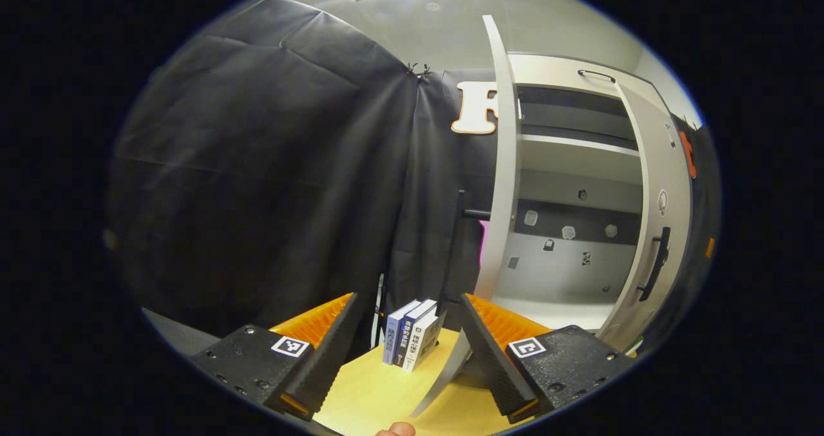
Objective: Grasp the bottle in the cabinet with the left hand and place it on the coaster, then close the right door with the right hand and the left door with the left hand.
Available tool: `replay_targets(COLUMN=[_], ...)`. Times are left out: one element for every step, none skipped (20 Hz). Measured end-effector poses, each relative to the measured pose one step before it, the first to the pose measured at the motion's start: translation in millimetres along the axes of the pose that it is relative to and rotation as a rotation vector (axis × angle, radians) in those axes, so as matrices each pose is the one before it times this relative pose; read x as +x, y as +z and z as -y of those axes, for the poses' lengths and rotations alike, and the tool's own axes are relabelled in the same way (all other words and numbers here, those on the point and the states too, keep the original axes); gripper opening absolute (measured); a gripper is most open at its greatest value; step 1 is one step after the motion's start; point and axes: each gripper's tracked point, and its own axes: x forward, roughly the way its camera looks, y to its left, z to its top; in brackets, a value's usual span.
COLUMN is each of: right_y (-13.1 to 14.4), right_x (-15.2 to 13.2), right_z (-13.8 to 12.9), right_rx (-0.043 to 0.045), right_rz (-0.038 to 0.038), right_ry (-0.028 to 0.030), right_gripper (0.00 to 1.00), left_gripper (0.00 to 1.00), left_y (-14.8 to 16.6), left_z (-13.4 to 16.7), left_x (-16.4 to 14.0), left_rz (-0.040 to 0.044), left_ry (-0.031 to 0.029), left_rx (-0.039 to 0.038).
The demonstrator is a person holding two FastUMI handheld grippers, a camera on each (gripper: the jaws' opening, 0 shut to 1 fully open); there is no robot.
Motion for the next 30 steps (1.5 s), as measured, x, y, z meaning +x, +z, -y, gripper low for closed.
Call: replay_targets(right_y=[-0.79,0.48,-0.26,-0.2,0.27,-1.14,-1.14,-1.81,-0.95,-0.93,-0.54,-0.77,0.35,-0.56,-0.17,-0.14,-0.3,-0.02,0.53,-0.63,0.01,-0.49,-0.12,-0.63,0.11,-0.36,1.39,3.31,2.58,0.69], right_x=[0.55,1.49,0.22,0.73,0.65,-0.47,0.11,1.92,0.66,0.04,0.79,-0.35,0.17,-0.63,0.37,0.14,-0.35,0.6,-0.17,0.0,-0.31,-0.15,0.09,-0.44,0.03,0.78,-1.26,-6.55,-5.28,-3.51], right_z=[-1.52,-2.24,-1.28,-1.25,-0.78,-1.03,-2.13,-1.87,-2.97,-2.45,-2.99,-3.24,-1.83,-2.5,-1.7,-1.57,-1.37,-1.58,-0.9,-0.93,-1.59,-0.95,-0.88,-1.57,-0.69,0.41,2.75,4.44,5.75,6.22], right_rx=[0.00388,0.00293,0.00051,0.00024,0.00091,0.00147,0.00107,0.0006,0.00147,0.0025,0.0027,0.00143,0.00054,0.00083,0.00182,0.00263,0.00341,0.00345,0.00309,0.00256,0.0022,0.00106,0.00032,0.0006,0.00147,-0.00184,-0.00754,-0.00862,-0.00509,-0.00417], right_rz=[-0.00197,-0.00048,-0.00031,0.00028,0.00103,-0.00076,-0.0034,-0.00391,-0.00306,-0.00312,-0.00252,-0.00158,-0.00058,-0.0003,-0.00152,-0.00179,-0.00157,-0.00146,-0.0007,-0.00027,-0.00053,-0.00099,-0.00128,-0.00148,-0.00108,-0.00278,-0.00051,0.0083,0.01125,0.00247], right_ry=[0.00091,0.00258,0.00066,-0.00001,-0.00077,0.00048,0.00375,0.00397,0.0048,0.00568,0.00714,0.00663,0.00504,0.00485,0.00465,0.00498,0.00446,0.00452,0.00316,0.00259,0.00298,0.00292,0.00315,0.00282,0.00325,0.00335,-0.00261,-0.01347,-0.01737,-0.0131], right_gripper=[0.94,0.95,0.95,0.95,0.95,0.95,0.95,0.94,0.94,0.95,0.95,0.95,0.95,0.95,0.95,0.95,0.95,0.95,0.95,0.95,0.95,0.95,0.95,0.95,0.95,0.95,0.95,0.98,0.92,0.95], left_gripper=[0.97,0.93,0.97,0.97,0.93,0.93,0.93,0.96,0.96,0.93,0.96,0.95,0.95,0.95,0.95,0.95,0.95,0.94,0.94,0.94,0.94,0.93,0.93,0.93,0.94,0.91,0.95,0.97,0.95,0.94], left_y=[-0.74,-0.96,-0.6,-0.89,-0.33,0.39,0.96,-0.36,0.74,-0.49,-0.02,0.26,0.69,-1.19,0.43,-1.0,-0.43,-0.2,0.37,-0.35,-0.47,-2.01,-1.42,-1.81,-5.44,-2.32,-1.28,-1.18,3.75,8.07], left_z=[-0.24,1.35,0.9,-2.81,-0.84,0.81,1.1,0.67,2.45,0.47,-0.4,1.03,0.82,0.98,1.33,2.95,3.17,2.92,2.22,1.1,0.77,1.58,4.96,27.3,42.76,29.22,13.41,11.63,14.47,17.4], left_x=[3.23,3.28,1.85,1.5,0.78,0.71,0.18,0.93,1.37,0.4,0.06,-0.25,-0.16,0.52,-0.51,-0.62,-2.17,-2.1,-2.49,-1.13,-2.13,-1.61,-2.03,-0.98,-4.5,0.07,5.84,0.64,2.79,2.17], left_rz=[-0.00007,-0.00179,-0.00247,-0.00112,-0.00082,0.00255,0.00292,-0.00033,0.00133,-0.00381,-0.00216,-0.00064,0.00204,-0.0016,-0.00023,-0.00458,-0.00438,-0.00244,0.00025,0.00142,-0.00085,-0.00369,-0.00676,-0.00259,-0.02777,-0.00469,0.00255,0.01127,0.01491,0.01866], left_ry=[-0.00043,-0.0019,-0.00205,0.00842,0.00207,-0.00321,-0.00637,-0.01025,-0.01881,-0.00563,0.00164,-0.00086,-0.00134,-0.0061,-0.00928,-0.0145,-0.01156,-0.007,-0.00312,-0.00243,-0.00296,-0.00458,-0.02501,-0.11324,-0.16014,-0.03194,-0.00742,-0.01175,-0.03473,-0.04946], left_rx=[0.00116,0.00084,0.00305,0.01055,0.01193,0.00726,0.0068,0.00698,0.0055,0.00504,0.00299,0.00117,-0.00227,-0.0014,-0.00314,-0.0038,-0.00334,-0.00285,-0.0004,0.00319,0.00467,0.00413,-0.00477,-0.05173,-0.08958,-0.02061,0.063,0.08303,0.05197,0.01905])
